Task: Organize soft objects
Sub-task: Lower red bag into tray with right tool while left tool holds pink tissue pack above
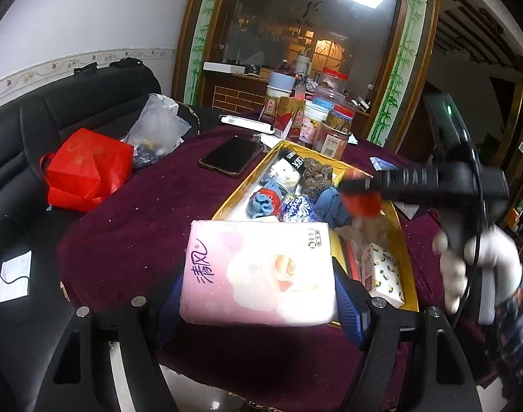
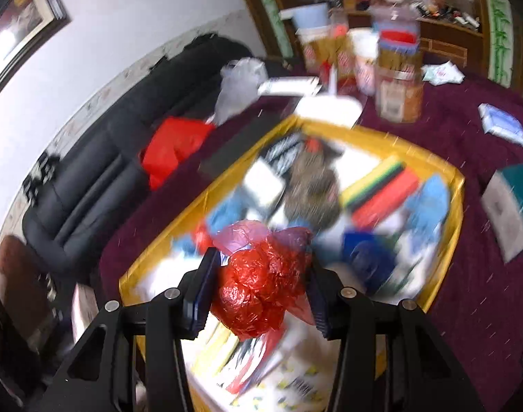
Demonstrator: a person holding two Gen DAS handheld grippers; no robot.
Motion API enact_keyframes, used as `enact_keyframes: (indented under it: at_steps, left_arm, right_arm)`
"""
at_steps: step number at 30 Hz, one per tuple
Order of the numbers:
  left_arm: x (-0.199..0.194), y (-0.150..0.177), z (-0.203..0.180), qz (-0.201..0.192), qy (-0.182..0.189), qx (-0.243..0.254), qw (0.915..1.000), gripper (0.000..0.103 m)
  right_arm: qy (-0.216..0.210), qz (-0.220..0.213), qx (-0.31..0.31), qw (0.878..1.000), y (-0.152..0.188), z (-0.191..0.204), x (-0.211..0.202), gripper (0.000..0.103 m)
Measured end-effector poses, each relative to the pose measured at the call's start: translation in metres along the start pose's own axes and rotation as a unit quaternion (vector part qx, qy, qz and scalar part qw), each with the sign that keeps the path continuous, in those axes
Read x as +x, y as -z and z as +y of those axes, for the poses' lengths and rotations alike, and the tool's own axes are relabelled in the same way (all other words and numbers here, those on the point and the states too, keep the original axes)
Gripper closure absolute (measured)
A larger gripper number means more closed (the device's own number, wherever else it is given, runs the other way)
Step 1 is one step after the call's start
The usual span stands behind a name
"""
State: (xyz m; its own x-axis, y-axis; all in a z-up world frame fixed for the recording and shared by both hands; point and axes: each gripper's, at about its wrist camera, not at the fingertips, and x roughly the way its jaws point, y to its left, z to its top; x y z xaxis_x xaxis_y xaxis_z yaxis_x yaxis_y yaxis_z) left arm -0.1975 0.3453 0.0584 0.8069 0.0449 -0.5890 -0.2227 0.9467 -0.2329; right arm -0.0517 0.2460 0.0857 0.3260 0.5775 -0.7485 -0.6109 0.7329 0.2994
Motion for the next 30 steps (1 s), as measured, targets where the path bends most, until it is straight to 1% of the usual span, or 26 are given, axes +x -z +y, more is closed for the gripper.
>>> enact_keyframes:
  at_steps: [2, 5, 9, 12, 19, 25, 28, 30]
  left_arm:
    - [0.002, 0.000, 0.000, 0.000, 0.007, -0.001, 1.0000, 0.024]
    - [0.006, 0.000, -0.002, 0.005, 0.018, -0.001, 0.9998, 0.024]
    - [0.012, -0.001, -0.003, 0.009, 0.029, 0.000, 0.9995, 0.024]
    - [0.017, -0.002, -0.004, 0.013, 0.030, 0.003, 0.9995, 0.024]
    - [0.028, -0.007, 0.002, 0.023, 0.025, 0.000, 0.9994, 0.024]
    - [0.036, -0.009, -0.003, 0.031, 0.034, 0.006, 0.9989, 0.024]
    - [0.038, -0.008, -0.007, 0.032, 0.037, 0.010, 0.9987, 0.024]
    - [0.040, -0.008, -0.008, 0.034, 0.040, 0.011, 0.9986, 0.024]
  right_arm:
    - [0.025, -0.014, 0.001, 1.000, -0.018, -0.006, -0.003, 0.056]
    - [0.057, -0.020, 0.009, 0.998, -0.041, -0.019, 0.005, 0.056]
    - [0.080, -0.008, 0.035, 0.996, -0.063, -0.041, 0.027, 0.056]
    - [0.081, 0.004, 0.054, 0.995, -0.074, -0.054, 0.048, 0.056]
    - [0.084, 0.029, 0.070, 0.994, -0.084, -0.065, 0.086, 0.056]
    - [0.090, 0.041, 0.073, 0.992, -0.086, -0.072, 0.100, 0.056]
    - [0.102, 0.048, 0.073, 0.991, -0.085, -0.076, 0.106, 0.056]
    - [0.100, 0.052, 0.077, 0.991, -0.084, -0.079, 0.110, 0.056]
